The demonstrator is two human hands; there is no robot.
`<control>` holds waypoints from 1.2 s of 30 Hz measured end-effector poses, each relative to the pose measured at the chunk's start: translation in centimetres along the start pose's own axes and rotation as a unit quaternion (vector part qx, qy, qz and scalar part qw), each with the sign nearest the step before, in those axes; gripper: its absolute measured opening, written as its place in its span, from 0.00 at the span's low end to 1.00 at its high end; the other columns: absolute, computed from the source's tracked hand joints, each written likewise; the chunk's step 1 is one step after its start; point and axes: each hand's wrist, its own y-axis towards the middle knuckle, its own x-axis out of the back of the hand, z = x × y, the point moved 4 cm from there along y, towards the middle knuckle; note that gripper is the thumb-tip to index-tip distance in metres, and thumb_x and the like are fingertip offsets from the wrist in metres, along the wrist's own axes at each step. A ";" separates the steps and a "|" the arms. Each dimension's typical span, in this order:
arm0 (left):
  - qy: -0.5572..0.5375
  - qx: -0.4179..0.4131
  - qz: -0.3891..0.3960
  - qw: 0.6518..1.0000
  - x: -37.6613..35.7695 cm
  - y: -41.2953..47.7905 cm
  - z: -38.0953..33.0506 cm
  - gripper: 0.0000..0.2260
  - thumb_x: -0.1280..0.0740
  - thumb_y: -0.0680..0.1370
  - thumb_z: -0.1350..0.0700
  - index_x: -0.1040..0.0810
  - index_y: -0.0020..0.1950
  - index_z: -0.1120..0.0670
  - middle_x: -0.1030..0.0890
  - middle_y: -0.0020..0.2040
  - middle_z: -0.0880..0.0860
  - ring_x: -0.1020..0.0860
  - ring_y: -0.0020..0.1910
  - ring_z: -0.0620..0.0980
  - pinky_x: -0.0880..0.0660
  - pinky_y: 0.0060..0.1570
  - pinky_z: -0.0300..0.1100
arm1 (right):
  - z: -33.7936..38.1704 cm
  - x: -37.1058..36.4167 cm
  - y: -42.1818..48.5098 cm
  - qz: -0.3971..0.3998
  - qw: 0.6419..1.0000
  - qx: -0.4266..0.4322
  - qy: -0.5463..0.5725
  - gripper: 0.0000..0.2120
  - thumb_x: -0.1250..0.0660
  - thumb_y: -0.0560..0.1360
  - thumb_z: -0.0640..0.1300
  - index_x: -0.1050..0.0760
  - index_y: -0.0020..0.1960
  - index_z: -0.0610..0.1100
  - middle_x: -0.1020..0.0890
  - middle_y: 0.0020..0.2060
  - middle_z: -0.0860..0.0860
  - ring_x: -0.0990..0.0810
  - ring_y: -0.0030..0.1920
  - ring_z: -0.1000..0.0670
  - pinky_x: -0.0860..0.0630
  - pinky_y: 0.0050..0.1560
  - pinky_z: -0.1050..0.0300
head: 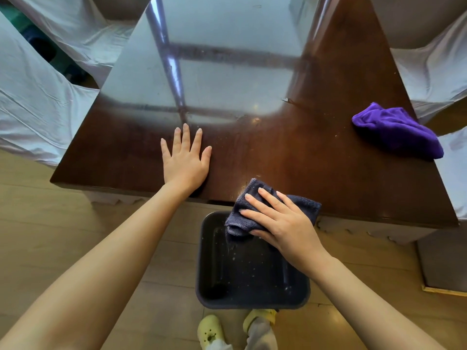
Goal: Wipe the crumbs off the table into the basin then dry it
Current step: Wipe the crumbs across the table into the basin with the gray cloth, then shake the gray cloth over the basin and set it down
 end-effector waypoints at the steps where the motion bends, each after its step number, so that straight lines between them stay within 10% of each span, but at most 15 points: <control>1: -0.001 0.000 -0.001 1.000 -0.1 0.0 0.0 0.25 0.57 0.78 0.41 0.52 0.74 0.47 0.53 0.78 0.53 0.57 0.76 0.52 0.62 0.72 0.58 | 0.1 0.1 -0.2 -0.001 1.000 -0.003 0.011 0.19 0.35 0.74 0.50 0.28 0.65 0.49 0.26 0.66 0.48 0.31 0.68 0.43 0.31 0.65 0.39; 21: -0.061 -0.057 -0.010 0.996 1.6 -1.3 -1.0 0.25 0.51 0.79 0.42 0.49 0.74 0.48 0.49 0.77 0.54 0.55 0.76 0.52 0.63 0.72 0.57 | 1.2 1.0 -2.0 -0.071 0.939 -0.130 0.309 0.19 0.40 0.75 0.51 0.29 0.65 0.50 0.29 0.68 0.54 0.33 0.69 0.58 0.37 0.67 0.66; 28: -0.402 -0.359 0.213 0.815 6.7 -10.3 -7.8 0.29 0.36 0.73 0.41 0.40 0.71 0.44 0.33 0.70 0.44 0.37 0.71 0.42 0.42 0.71 0.39 | -2.0 2.5 -0.8 -0.004 0.884 -0.143 0.445 0.14 0.44 0.76 0.54 0.33 0.62 0.62 0.24 0.59 0.60 0.27 0.60 0.62 0.34 0.60 0.70; 36: -0.289 -0.377 0.034 0.879 10.0 -9.9 -10.0 0.13 0.31 0.68 0.68 0.18 0.50 0.57 0.16 0.46 0.53 0.18 0.44 0.50 0.21 0.45 0.47 | -3.6 4.1 -0.9 0.015 0.903 -0.128 0.410 0.12 0.40 0.75 0.52 0.33 0.57 0.63 0.29 0.51 0.55 0.29 0.54 0.59 0.33 0.55 0.71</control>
